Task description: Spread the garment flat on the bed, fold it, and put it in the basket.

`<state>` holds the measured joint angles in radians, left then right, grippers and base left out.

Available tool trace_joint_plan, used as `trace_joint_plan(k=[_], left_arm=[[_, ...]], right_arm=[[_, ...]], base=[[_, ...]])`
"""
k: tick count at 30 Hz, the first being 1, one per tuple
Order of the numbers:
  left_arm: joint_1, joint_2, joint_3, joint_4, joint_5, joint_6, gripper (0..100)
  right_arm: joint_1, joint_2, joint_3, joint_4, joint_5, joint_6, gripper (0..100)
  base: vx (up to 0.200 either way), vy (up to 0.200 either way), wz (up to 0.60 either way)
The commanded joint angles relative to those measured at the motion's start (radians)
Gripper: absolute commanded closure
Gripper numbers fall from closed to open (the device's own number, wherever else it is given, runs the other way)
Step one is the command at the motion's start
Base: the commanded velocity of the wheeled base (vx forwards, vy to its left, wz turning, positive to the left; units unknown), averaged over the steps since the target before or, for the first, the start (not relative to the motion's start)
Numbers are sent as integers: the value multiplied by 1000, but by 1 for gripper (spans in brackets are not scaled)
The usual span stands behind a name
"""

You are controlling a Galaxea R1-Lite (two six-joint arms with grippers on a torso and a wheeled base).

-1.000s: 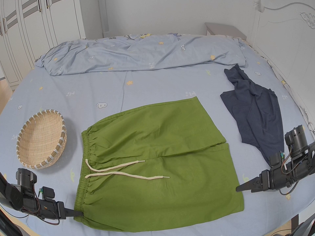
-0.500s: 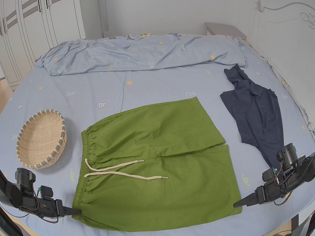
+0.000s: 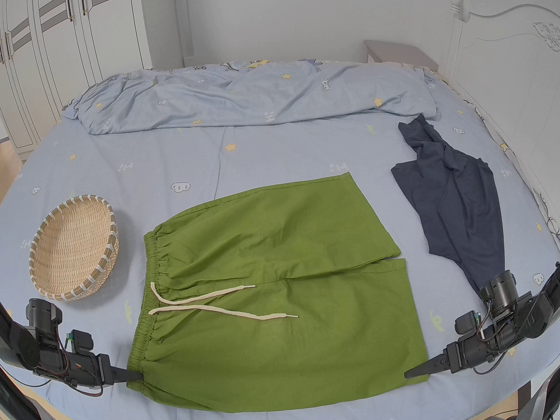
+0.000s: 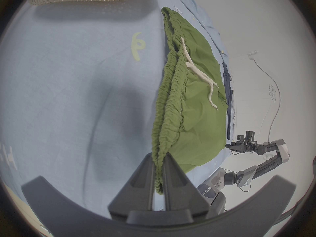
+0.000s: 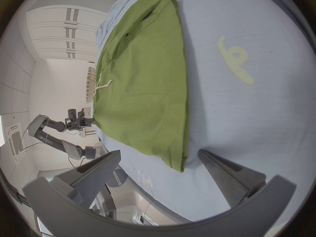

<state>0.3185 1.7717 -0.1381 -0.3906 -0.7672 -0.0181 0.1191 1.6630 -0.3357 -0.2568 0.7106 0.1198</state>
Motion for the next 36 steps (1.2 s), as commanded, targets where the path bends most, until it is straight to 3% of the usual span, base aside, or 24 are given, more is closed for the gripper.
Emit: trace_joint_plan(k=[1,25,26,36], left_arm=[[2,0,0,-1,0,0,100],[-3,-3,2,-1,0,0,100],[-3,-3,2,-1,0,0,100],[8,-9,2,-1,2,1,100]], right_arm=[[5,27,7,-9,29,-2,0],[11,116,66,-182,56,0,0],[11,116,66,-182,56,0,100],[-88,124,78,-182,49,-55,100]], base=[[0,0,0],[0,0,0],[0,0,0],[0,0,0]])
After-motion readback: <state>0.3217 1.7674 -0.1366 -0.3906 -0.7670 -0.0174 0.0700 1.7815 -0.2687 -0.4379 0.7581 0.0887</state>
